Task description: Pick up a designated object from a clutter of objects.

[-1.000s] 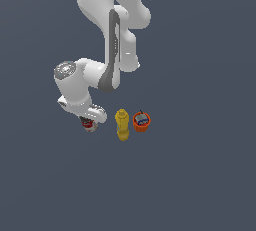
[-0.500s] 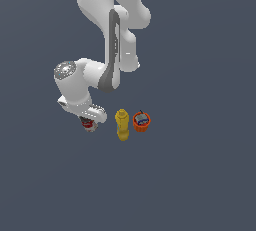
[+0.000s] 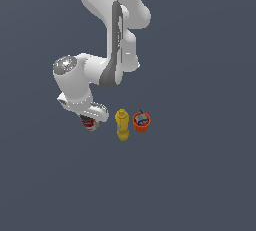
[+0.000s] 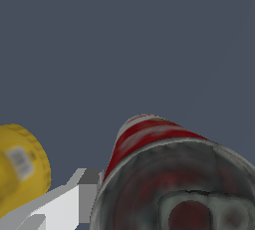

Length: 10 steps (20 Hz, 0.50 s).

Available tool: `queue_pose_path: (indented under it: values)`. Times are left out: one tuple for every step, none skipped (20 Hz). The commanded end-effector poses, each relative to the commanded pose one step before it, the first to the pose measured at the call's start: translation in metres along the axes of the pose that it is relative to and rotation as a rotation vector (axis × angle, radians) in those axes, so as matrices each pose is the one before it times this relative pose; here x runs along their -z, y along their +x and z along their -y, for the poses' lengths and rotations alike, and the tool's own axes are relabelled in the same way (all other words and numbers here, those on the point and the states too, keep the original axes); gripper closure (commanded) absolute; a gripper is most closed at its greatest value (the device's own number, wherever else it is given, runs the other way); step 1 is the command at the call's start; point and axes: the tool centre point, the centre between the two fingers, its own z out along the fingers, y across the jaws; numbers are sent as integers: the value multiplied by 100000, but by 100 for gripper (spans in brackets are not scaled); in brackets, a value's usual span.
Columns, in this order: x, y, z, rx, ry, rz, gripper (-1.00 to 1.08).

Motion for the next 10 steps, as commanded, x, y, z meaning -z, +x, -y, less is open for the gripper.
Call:
queue_pose_path:
  values:
    - [1604,414,801,31,23,-452,108]
    - [673,139,359,-33,-61,-2,108]
    - [722,149,396,0,0,0,108]
    - [772,159,413,-31,-62,-5,108]
    - [818,170,448,0,0,0,108]
    - [867,180,465,-30,-62,-8,108]
    - [903,189,494,0,0,0,108]
    - [934,196,511,0,0,0,108]
    - [962,202,518,-30,-61,-11,108]
    - [979,208,536,0,0,0,108]
